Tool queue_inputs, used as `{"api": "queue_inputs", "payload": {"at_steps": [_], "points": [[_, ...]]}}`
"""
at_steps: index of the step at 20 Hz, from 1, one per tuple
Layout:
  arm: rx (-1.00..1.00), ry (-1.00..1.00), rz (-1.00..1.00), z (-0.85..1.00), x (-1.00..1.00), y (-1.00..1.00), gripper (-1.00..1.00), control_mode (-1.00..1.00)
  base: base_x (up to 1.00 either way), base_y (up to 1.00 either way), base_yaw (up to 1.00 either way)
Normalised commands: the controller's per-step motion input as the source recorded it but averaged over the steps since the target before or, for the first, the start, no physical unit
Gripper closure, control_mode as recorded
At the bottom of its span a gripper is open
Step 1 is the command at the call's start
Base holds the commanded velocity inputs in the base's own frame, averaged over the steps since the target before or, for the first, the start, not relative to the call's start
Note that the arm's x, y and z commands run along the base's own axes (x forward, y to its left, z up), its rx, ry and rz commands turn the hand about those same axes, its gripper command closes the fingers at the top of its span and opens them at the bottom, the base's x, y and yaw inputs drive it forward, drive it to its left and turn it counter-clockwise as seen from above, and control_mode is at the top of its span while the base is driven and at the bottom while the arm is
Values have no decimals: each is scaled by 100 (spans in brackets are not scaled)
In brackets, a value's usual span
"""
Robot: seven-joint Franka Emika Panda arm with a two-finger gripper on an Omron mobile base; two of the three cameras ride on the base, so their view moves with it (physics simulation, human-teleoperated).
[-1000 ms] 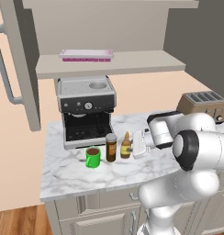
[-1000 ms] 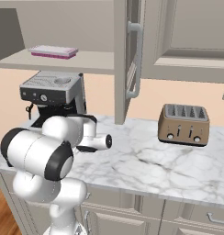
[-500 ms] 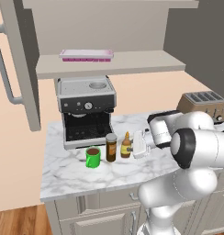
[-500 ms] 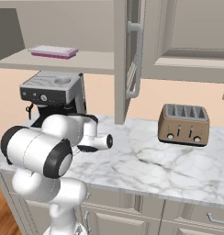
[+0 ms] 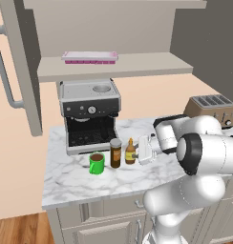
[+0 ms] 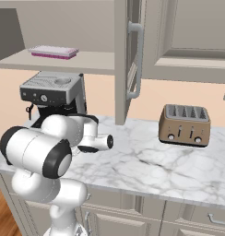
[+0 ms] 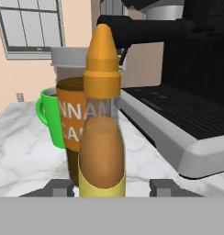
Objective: Pick the cinnamon and honey bottle from the cabinet and place them next to the mug.
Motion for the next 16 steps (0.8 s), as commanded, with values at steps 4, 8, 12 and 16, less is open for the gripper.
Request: {"api": "queue_inputs", "payload": {"at_steps": [4,8,12,16], "points": [[0,0,0,0,0,0,-100,-100,0,0,0],[0,0,0,0,0,0,-100,-100,0,0,0],[0,0,0,0,0,-1,-100,-100,0,0,0],[0,0,0,0,0,-19,-100,-100,0,0,0]]}}
